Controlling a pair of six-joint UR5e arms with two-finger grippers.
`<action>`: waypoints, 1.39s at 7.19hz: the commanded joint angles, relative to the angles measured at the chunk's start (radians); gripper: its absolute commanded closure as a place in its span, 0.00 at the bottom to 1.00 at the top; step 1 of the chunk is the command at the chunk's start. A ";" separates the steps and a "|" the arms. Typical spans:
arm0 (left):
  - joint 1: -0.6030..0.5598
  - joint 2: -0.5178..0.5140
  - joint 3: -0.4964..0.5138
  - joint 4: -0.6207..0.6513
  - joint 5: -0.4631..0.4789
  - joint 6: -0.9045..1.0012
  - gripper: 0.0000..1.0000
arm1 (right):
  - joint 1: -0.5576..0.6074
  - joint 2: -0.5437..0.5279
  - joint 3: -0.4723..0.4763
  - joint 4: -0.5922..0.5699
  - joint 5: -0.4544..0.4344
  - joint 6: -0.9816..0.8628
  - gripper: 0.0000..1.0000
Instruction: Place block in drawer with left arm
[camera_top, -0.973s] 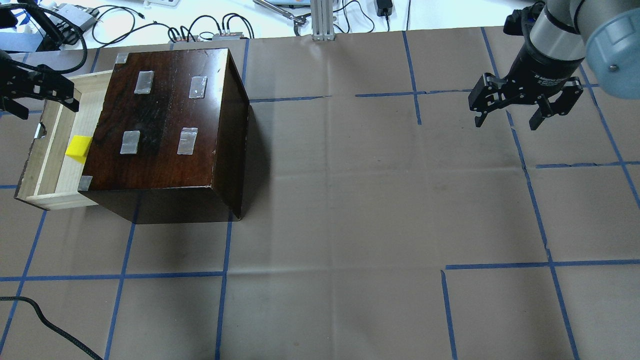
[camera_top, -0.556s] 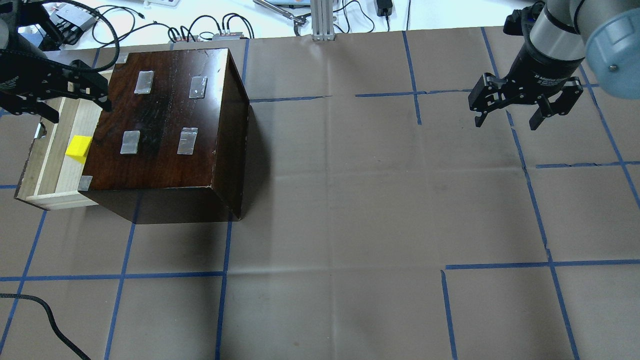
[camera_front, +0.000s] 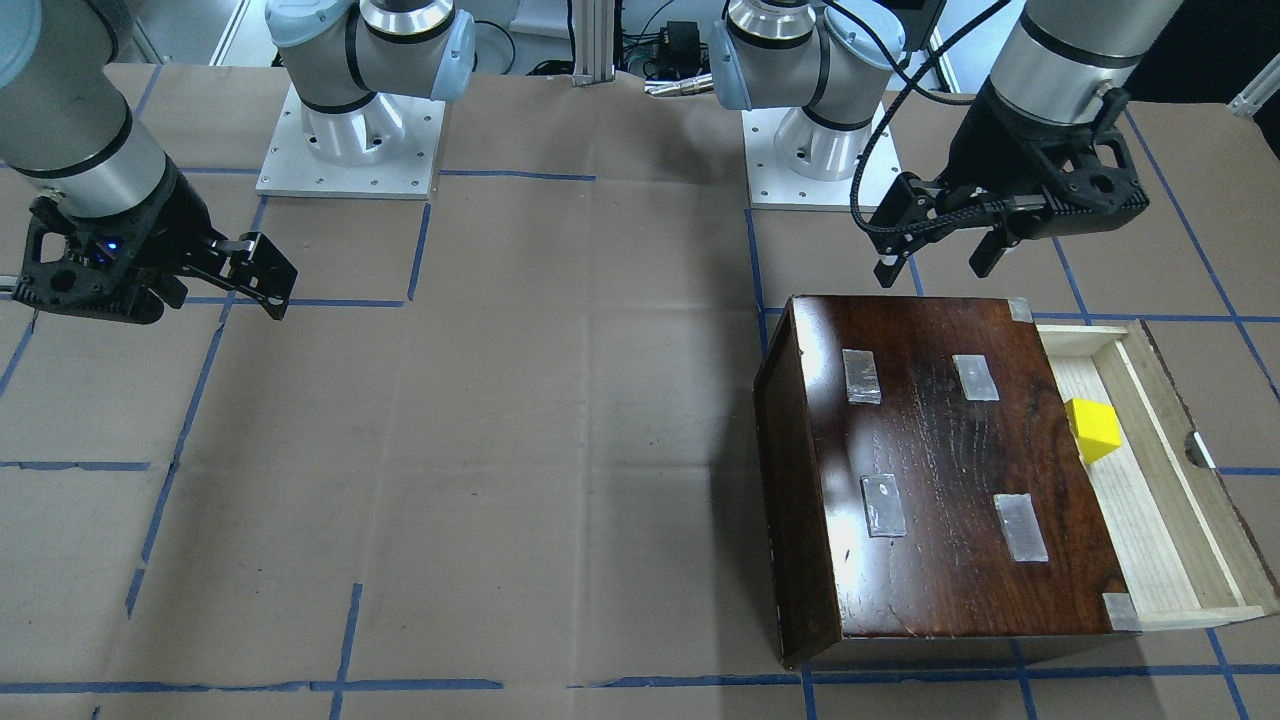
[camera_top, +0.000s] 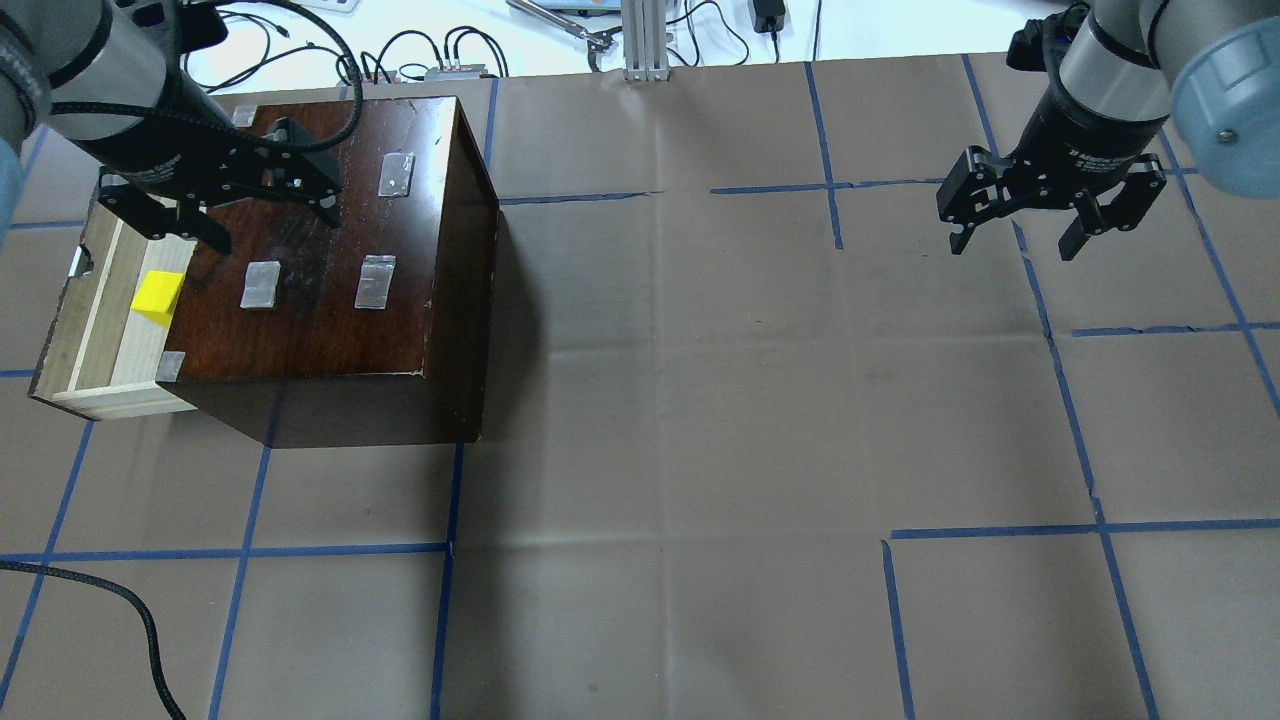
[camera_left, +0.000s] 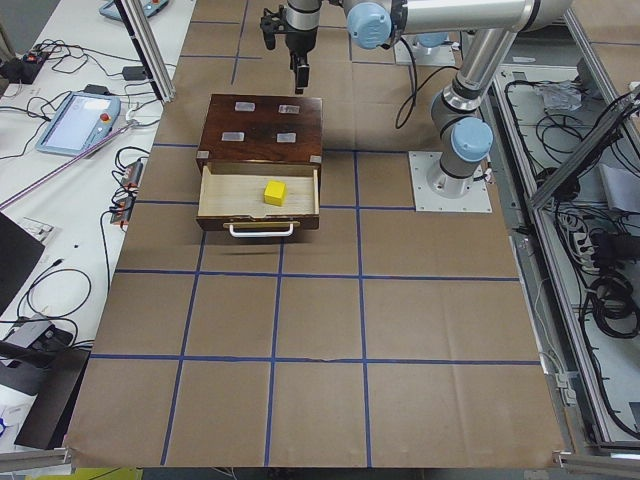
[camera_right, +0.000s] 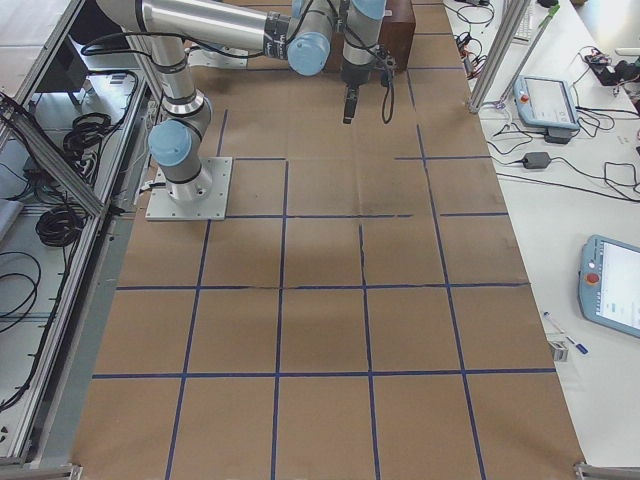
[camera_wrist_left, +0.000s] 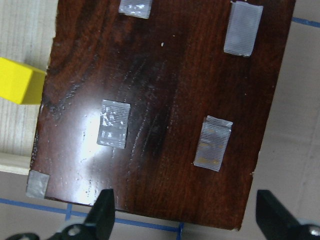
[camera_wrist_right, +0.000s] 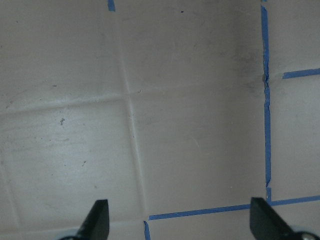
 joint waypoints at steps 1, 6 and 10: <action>-0.067 0.001 -0.017 0.000 0.004 -0.041 0.01 | 0.000 0.000 -0.001 0.000 0.000 0.000 0.00; -0.115 -0.011 -0.043 0.004 0.042 -0.029 0.02 | 0.000 0.000 0.000 0.000 0.000 0.000 0.00; -0.137 -0.007 -0.049 0.003 0.067 0.073 0.02 | 0.000 0.000 -0.001 0.000 0.000 0.000 0.00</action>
